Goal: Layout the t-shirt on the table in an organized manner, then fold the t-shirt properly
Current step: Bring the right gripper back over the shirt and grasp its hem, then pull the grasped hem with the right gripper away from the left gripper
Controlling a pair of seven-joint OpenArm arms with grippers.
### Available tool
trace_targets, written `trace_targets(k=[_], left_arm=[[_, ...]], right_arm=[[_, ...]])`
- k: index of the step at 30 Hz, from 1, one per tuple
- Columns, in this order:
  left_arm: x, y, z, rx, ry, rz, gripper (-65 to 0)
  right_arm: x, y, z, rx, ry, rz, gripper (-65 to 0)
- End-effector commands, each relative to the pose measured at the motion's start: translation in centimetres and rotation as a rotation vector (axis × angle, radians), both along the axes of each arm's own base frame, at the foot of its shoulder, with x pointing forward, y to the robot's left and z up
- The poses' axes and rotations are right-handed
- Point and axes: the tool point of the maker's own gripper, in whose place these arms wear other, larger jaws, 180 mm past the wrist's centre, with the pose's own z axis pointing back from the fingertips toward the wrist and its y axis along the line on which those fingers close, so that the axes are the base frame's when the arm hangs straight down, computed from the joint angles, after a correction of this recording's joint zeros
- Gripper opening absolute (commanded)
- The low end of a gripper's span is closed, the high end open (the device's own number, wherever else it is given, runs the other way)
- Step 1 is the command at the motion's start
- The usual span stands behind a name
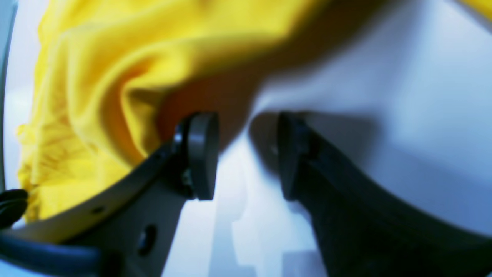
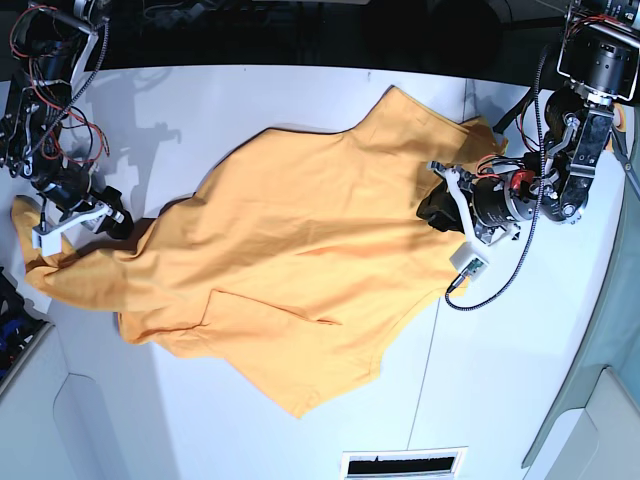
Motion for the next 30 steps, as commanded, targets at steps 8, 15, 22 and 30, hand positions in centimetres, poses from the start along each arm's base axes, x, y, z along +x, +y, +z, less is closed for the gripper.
trace_targets(k=[8,15,22,30], left_arm=[[1.4,0.2,1.4,-0.008,-0.051,0.003,-47.0],[1.4,0.2,1.4,-0.008,-0.049,0.003,-47.0],[1.5,-0.2,1.7,-0.047,-0.048,0.014,-47.0],[1.6,0.9,1.6,0.003,-0.057,0.005,-47.0]], right_arm=[[3.9,8.2,2.4,0.078,-0.092,0.146,-39.1],[4.6,14.2,3.6,0.136,-0.127,0.225,-39.1],[3.6,18.9,2.0,0.019,-0.100,0.356,-63.0],[3.8,17.3,2.8,-0.073,-0.105,0.403,-65.0]])
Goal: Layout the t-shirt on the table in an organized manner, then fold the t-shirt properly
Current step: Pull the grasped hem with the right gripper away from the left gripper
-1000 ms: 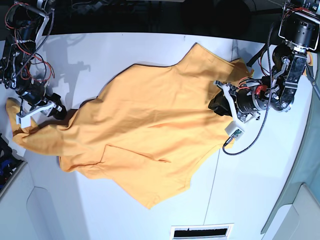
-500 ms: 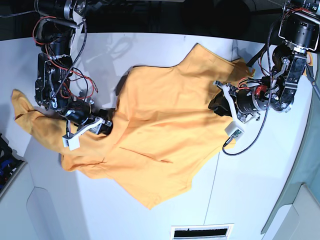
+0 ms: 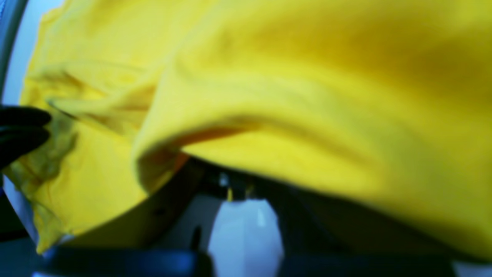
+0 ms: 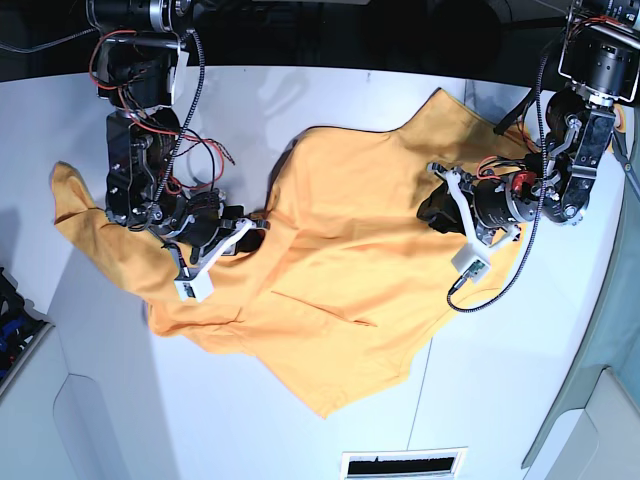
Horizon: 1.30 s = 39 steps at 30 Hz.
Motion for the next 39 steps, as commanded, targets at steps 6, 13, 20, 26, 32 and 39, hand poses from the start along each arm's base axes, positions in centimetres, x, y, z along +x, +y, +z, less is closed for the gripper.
trace_targets(k=[6,13,20,26,32,39], left_arm=[[2.2,3.5,0.6,0.105,-0.071,0.100,-47.0],[1.2,5.0,-1.5,0.145,-0.015,0.137,-47.0],[1.8,4.9,-1.1,0.143,-0.027,0.138,-47.0],[2.2,5.1,-1.0,0.156,-0.035,0.135,-47.0],[2.5,5.3,-0.8,0.166,-0.043,0.134,-47.0],[2.5,5.1,-0.8,0.159,-0.042,0.135,-47.0]], right_arm=[[1.1,-2.2,6.5,-0.036,-0.114,0.043,-65.0],[-1.3,-5.9,7.5,-0.087,-0.113,0.046,-65.0],[-3.6,-6.0,6.4,-0.008,-0.083,0.007,-65.0],[-5.4,-10.8,7.5,-0.057,-0.083,-0.081,-65.0],[-9.1,-16.8,7.3,-0.103,-0.051,-0.194,-65.0],[-15.0,-20.7,5.7,-0.097,0.054,-0.308,-65.0]])
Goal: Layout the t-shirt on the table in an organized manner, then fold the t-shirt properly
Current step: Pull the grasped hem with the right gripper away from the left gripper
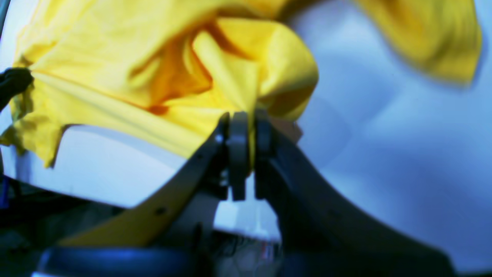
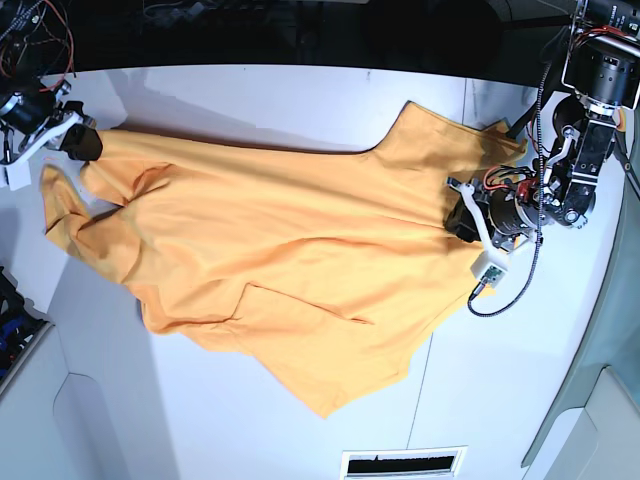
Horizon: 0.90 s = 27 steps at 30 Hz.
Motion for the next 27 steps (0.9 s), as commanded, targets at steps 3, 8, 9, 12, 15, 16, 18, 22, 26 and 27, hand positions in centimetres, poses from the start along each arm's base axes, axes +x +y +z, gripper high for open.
trace_targets(k=[3,8,9,12,15,16,18,22,26,27], left_arm=[[0.7,0.9,0.6,0.027,-0.016,0.007,-47.0],[0.6,0.9,0.6,0.030,-0.009,0.007,-47.0],[0.6,0.9,0.6,0.030,-0.009,0.007,-47.0],[0.7,0.9,0.6,0.028,-0.011,0.007,-47.0],[0.6,0.9,0.6,0.029,-0.010,0.007,-47.0],[0.6,0.9,0.6,0.029,-0.009,0.007,-47.0],[0.6,0.9,0.5,0.031,-0.007,0.007,-47.0],[0.5,1.0,0.5,0.034,0.000,0.006,-47.0],[0.4,0.8,0.4,0.031,0.004,-0.004,-47.0],[0.4,0.8,0.4,0.031,0.004,-0.004,-47.0]], right_arm=[[-2.1,-0.6,-0.1,-0.004,0.029,-0.006,-65.0],[-6.0,0.9,-1.2,0.084,0.090,-0.017,-65.0],[-6.6,1.3,-1.3,0.101,0.096,-0.014,-65.0],[-7.6,2.5,-1.7,0.142,0.122,-0.019,-65.0],[-7.6,3.2,-1.8,0.163,0.114,-0.034,-50.5],[-7.5,3.2,-1.8,0.165,0.109,-0.037,-43.1],[-7.2,3.2,-1.7,0.163,0.100,-0.037,-35.8],[-5.3,2.6,0.0,0.125,0.027,-0.032,-35.5],[-1.3,0.6,3.1,0.019,-0.131,-0.060,-35.5],[-0.3,0.1,3.5,-0.010,-0.157,-0.070,-35.5]])
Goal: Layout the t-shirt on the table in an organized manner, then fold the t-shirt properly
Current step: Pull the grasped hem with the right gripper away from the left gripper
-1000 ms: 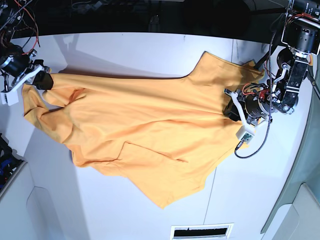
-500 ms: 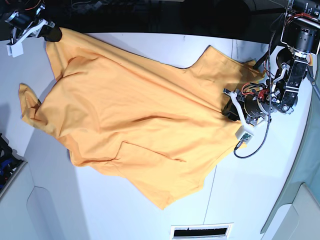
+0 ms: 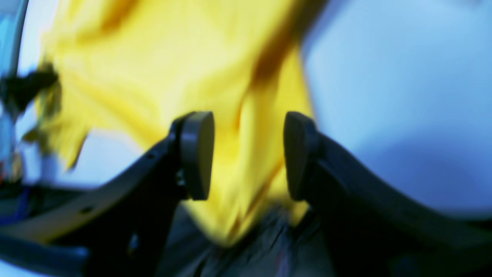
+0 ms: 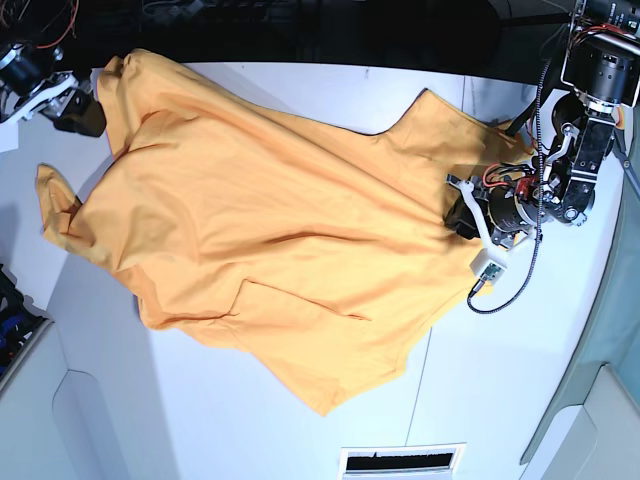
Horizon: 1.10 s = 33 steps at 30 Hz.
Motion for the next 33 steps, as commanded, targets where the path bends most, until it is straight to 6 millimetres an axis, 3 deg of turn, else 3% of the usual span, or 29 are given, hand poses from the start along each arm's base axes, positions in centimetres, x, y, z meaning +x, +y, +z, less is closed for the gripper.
trace_targets(k=[1,5,8,14,20,22,25,29,33], left_arm=[[0.6,0.8,0.6,0.026,-0.008,0.003,-47.0],[0.6,0.6,0.7,0.005,-0.007,0.010,-47.0],[0.7,0.3,0.8,-0.006,-0.013,0.009,-47.0],[0.7,-0.5,1.1,-0.043,-0.011,-0.008,-47.0],[0.8,-0.7,1.2,-0.054,-0.015,-0.005,-47.0],[0.8,-0.8,1.2,-0.060,-0.014,-0.003,-47.0],[0.8,-0.7,1.2,-0.059,-0.014,-0.003,-47.0],[0.8,-0.7,1.2,-0.054,-0.014,-0.005,-47.0],[0.6,-0.5,1.0,-0.040,-0.007,-0.008,-47.0]], right_arm=[[1.4,-0.9,1.1,-0.043,-0.047,-0.007,-35.5],[3.2,-1.8,-0.3,-0.076,-0.020,-0.021,-35.5],[3.8,-1.6,-2.7,-0.047,0.021,-0.022,-35.5],[3.0,-0.7,-7.2,-0.013,0.113,-0.008,-35.5],[2.2,1.5,-9.0,0.025,0.165,0.042,-36.4],[2.2,2.4,-9.2,0.030,0.171,0.072,-45.3],[2.2,3.1,-9.3,0.033,0.176,0.093,-65.0],[1.6,2.7,-9.3,0.031,0.208,0.092,-65.0],[0.0,1.3,-8.1,0.070,0.218,0.046,-65.0]])
